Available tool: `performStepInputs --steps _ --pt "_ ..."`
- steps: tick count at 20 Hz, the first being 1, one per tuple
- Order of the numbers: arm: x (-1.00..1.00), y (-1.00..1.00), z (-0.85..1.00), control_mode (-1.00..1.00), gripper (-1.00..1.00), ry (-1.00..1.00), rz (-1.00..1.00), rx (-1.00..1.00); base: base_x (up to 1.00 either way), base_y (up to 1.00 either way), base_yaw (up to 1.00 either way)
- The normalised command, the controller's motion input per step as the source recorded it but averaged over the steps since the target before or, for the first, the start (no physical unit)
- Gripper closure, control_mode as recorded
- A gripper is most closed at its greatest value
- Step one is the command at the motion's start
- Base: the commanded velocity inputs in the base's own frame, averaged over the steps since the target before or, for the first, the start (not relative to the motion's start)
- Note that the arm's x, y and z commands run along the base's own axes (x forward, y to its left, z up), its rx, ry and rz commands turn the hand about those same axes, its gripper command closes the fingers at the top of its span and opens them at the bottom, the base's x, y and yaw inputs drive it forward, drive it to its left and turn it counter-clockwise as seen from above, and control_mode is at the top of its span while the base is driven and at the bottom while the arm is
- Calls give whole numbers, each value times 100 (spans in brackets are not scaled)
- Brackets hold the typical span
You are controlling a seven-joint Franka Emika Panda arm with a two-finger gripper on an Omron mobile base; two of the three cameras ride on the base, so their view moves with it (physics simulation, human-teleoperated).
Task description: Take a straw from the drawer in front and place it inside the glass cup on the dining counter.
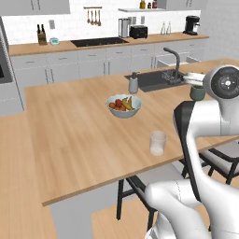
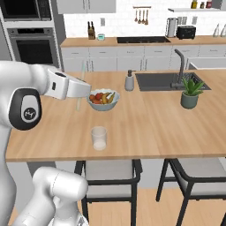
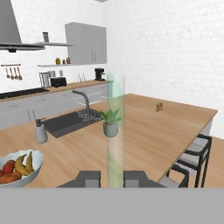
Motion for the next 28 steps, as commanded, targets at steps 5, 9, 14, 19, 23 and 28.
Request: performStepInputs --steps 5,9,14,19,23,28 --pt "0 0 0 100 100 0 0 0 21 0 0" --pt "3 0 0 -100 100 0 0 0 11 0 0" --pt "18 -13 -18 -100 100 -3 31 1 0 0 0" --pt "20 -18 -15 -100 100 -3 50 3 0 0 0" --pt "20 0 -13 -100 100 -5 52 0 0 0 0" --pt "22 11 -15 -100 100 -6 55 0 0 0 0"
